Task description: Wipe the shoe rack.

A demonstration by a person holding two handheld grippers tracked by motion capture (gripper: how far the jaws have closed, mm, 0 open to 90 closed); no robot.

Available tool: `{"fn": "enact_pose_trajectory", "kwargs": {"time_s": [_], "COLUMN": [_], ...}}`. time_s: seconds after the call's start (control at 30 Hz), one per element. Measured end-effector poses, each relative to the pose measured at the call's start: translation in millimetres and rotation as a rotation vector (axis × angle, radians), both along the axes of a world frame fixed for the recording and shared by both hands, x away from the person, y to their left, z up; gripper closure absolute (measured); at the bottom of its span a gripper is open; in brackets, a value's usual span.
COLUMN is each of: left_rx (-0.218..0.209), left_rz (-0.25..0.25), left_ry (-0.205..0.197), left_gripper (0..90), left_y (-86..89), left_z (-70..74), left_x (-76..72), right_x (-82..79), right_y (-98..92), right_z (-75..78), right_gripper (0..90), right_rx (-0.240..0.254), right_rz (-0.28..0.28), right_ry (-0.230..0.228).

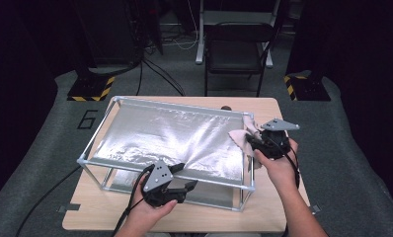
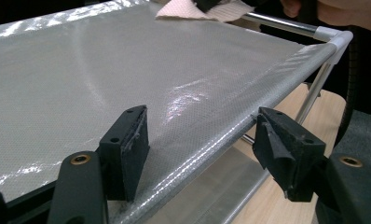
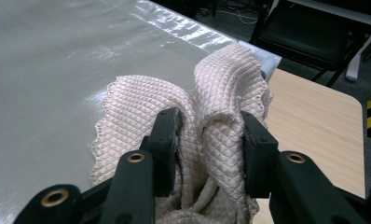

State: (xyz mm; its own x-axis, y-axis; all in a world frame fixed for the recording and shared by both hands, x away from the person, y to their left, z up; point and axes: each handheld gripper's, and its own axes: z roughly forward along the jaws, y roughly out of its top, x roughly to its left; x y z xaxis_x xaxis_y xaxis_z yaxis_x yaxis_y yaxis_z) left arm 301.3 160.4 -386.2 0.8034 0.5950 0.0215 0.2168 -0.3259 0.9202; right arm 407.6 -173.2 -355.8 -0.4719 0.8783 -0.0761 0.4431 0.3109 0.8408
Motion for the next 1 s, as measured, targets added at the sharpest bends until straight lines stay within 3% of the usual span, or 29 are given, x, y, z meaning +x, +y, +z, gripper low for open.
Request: {"fn": "enact_pose_trajectory", "kwargs": {"time_s": [0.33,0.53,0.77,1.0], "left_rx": [0.004,0.006,0.002,0.001], "left_rz": [0.004,0.010,0.015,0.012], "left_ry": [-0.006,-0.012,-0.008,-0.009], "left_gripper": [36.1,37.2,37.1,37.1], "left_y": [0.2,0.5,0.1,0.4], "left_z": [-0.2,-0.3,-0.6,-0.9], "left_x": [-0.7,-0.8,-1.2,-1.2], "right_x": [28.3,34.2,18.7,-12.1], "right_y": [6.8,6.2,6.8,3.9], "right_z": [2.2,0.4,-0.6,-1.9], "right_gripper": [64.1,64.6,64.8,64.3], "right_rx": [-0.045,-0.025,-0.020,0.011], "right_rz": [-0.030,-0.046,-0.034,0.009], "right_ry": [0.003,-0.004,-0.012,-0.017]}}
